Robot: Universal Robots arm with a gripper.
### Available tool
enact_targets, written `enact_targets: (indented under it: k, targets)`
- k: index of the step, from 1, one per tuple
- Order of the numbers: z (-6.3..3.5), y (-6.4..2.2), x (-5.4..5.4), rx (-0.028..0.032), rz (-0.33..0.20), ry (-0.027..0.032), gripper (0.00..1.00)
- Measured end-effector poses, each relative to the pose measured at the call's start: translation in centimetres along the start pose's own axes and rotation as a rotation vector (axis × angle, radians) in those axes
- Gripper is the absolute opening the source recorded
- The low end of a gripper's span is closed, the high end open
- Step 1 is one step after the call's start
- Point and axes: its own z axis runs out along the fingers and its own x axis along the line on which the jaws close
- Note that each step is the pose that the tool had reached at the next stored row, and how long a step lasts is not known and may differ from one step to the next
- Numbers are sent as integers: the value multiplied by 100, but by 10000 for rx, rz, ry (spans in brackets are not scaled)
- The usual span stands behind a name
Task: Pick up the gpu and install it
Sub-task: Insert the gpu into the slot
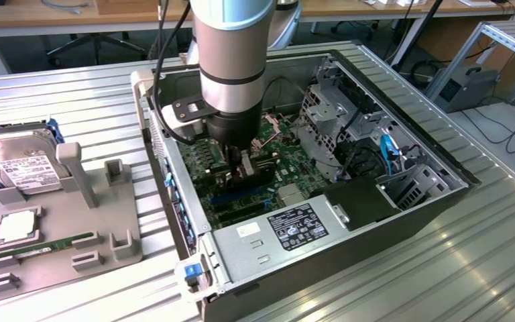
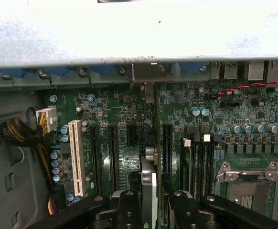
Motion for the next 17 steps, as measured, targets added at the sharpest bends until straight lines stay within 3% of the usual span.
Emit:
enact_targets:
  k: [10, 17]
  targets:
    - [-33, -3, 1, 6, -2, 10, 27]
    - [-28, -2, 1, 3, 23, 58, 27]
